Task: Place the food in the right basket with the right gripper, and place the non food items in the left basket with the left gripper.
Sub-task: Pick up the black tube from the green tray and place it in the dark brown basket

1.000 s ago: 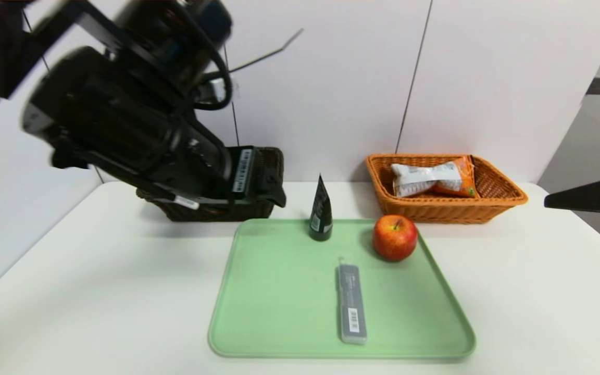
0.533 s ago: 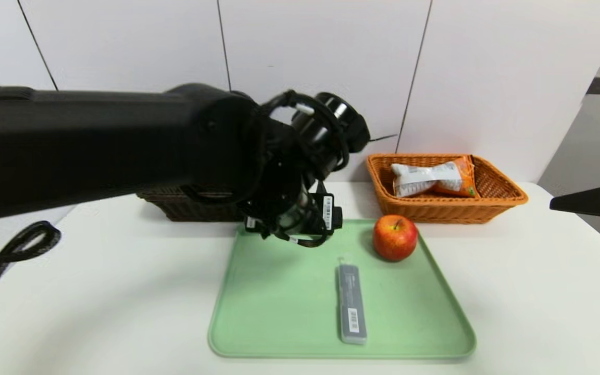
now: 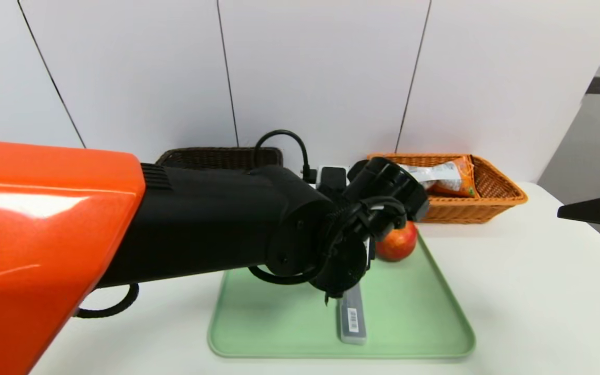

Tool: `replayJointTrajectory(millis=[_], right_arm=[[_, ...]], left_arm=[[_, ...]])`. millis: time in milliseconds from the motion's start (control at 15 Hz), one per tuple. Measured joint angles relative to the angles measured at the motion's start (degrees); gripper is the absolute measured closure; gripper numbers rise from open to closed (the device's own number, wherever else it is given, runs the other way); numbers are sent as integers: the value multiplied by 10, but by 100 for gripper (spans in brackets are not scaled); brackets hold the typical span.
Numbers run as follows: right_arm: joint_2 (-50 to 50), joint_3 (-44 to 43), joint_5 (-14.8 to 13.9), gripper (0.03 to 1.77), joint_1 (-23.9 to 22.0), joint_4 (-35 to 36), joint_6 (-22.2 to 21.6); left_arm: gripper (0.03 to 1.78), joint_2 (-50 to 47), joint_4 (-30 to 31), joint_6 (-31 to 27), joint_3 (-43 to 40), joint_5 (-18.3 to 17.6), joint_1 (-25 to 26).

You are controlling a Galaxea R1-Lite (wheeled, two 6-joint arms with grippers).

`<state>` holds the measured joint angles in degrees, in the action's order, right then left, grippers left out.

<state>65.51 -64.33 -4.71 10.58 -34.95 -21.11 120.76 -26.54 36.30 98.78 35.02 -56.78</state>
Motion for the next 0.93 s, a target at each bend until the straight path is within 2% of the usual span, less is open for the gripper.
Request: replayJointTrajectory(millis=[533, 933], right_arm=[[-4, 10, 2, 11, -1, 0, 0], [-9, 16, 21, 10, 0, 1, 3]], left_arm=[[12, 16, 129, -26, -26, 64, -11], [12, 39, 164, -35, -28, 87, -11]])
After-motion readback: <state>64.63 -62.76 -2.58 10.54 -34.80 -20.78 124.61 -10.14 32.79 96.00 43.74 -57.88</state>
